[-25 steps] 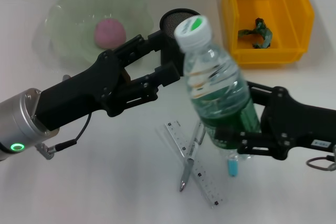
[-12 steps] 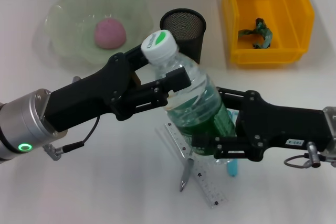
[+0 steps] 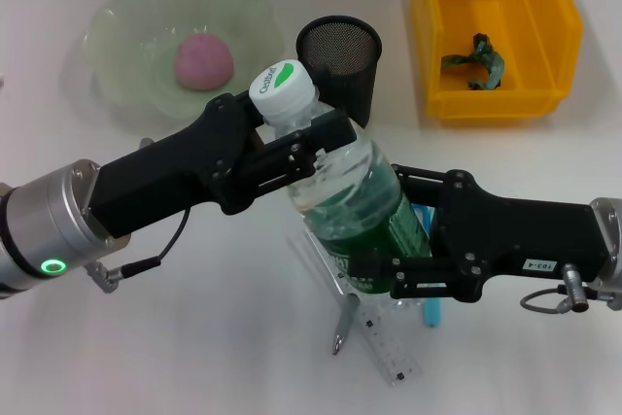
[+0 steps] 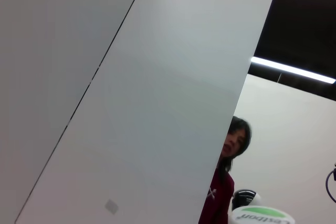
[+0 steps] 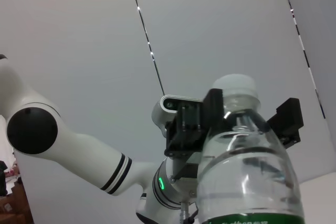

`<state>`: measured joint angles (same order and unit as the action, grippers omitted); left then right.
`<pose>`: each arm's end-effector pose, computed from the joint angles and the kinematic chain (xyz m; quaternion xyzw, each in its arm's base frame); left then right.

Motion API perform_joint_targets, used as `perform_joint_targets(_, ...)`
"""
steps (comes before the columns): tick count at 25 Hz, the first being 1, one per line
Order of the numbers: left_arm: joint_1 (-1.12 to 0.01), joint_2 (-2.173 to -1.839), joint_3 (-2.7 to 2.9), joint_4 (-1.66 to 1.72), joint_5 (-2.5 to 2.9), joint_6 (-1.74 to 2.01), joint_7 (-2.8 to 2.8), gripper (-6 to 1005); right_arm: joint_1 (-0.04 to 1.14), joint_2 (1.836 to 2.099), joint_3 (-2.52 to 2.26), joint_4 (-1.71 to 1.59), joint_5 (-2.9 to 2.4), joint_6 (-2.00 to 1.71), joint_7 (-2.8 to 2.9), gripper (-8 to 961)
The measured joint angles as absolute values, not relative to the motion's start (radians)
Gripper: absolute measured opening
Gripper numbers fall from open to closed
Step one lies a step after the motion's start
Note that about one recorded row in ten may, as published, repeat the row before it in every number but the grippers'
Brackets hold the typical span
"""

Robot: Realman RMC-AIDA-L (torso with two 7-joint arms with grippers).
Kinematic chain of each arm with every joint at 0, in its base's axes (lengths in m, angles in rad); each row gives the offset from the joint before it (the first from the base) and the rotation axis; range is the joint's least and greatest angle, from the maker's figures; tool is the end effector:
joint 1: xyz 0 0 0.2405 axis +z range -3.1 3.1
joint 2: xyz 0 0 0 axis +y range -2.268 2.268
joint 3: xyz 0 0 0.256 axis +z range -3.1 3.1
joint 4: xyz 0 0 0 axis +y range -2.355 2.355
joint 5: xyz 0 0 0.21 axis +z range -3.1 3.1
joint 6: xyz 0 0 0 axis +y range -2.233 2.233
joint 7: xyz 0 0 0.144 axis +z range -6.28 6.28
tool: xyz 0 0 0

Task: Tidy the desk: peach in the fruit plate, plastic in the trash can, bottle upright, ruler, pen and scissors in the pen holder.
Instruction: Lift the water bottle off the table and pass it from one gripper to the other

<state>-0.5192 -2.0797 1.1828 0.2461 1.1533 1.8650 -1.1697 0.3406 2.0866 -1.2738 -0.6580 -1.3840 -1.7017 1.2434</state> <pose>-0.2060 0.2741 -0.0275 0.8213 0.1922 0.5371 0.0024 0.2193 0.2612 -0.0340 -0.9082 0.1366 0.3955 0.0038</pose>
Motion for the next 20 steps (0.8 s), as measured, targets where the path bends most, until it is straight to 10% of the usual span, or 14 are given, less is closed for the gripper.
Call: perform_joint_targets(20,-0.536,-2.08,1.186,0.247,1.157,1.877,-1.163,443,0.333,2.084,-1.289,-0.664,-1.382,-1.703,1.251,820)
